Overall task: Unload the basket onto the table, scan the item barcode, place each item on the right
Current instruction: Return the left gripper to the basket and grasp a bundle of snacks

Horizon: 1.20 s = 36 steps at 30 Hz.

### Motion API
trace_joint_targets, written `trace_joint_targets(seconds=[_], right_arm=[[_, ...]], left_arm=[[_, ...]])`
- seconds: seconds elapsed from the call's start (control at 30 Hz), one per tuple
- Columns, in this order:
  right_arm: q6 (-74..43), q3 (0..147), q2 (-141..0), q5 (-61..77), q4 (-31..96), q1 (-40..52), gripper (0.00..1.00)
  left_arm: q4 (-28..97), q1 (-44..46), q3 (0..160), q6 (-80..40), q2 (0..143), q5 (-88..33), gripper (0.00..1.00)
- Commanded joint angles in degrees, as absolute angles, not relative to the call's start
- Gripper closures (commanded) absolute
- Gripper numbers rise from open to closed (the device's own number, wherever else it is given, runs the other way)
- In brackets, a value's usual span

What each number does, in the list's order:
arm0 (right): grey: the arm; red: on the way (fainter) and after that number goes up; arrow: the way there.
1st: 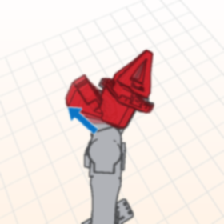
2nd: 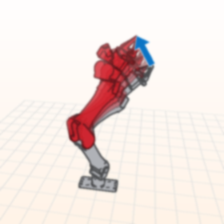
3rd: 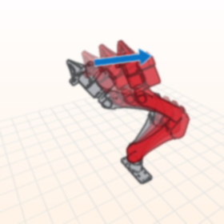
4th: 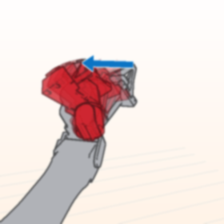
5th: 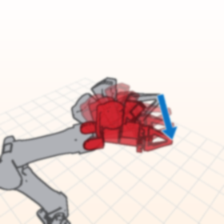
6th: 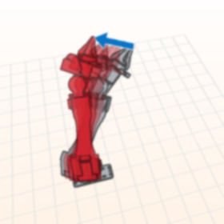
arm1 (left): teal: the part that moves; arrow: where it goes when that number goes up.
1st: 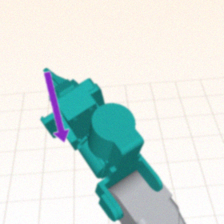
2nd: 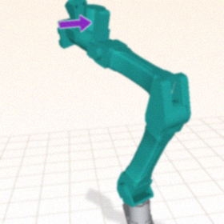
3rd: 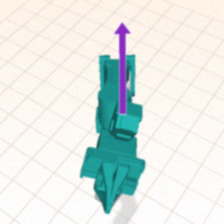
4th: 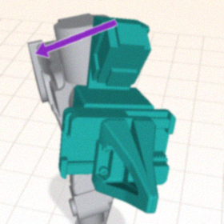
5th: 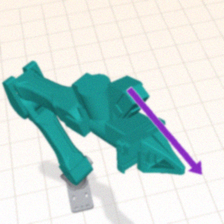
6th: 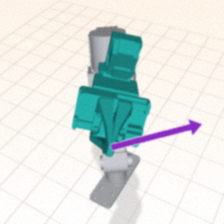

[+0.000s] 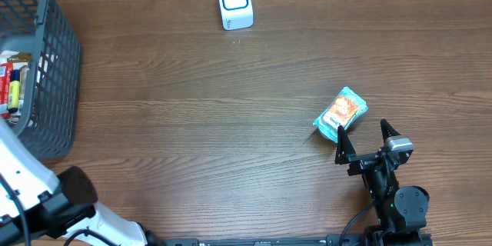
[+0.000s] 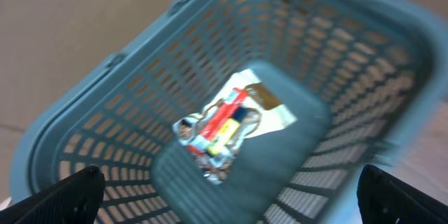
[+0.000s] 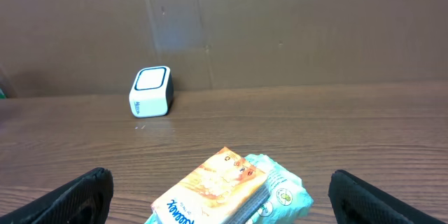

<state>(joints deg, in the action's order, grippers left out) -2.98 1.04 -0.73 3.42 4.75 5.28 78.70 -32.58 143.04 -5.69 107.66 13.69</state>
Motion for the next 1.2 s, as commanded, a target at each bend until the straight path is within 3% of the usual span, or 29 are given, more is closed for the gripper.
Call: trace_joint_targets(seconds=[0.0,0.27,1.17], right_arm=[[-2.81,0.47,-0.19,2.85,4.49,5.17,0.0],[-2.81,0.47,-0.19,2.85,4.49,5.17,0.0],[-2.81,0.47,-0.19,2.85,4.49,5.17,0.0]], left_arm=[[77.82,-36.32,140.64,-2.17,111.11,10.46,0.0],[77.71,-41.25,140.22,3.29,122.34,6.46,0.0],[68.2,-41.28,140.22,19.42,146.78,0.38,0.0]])
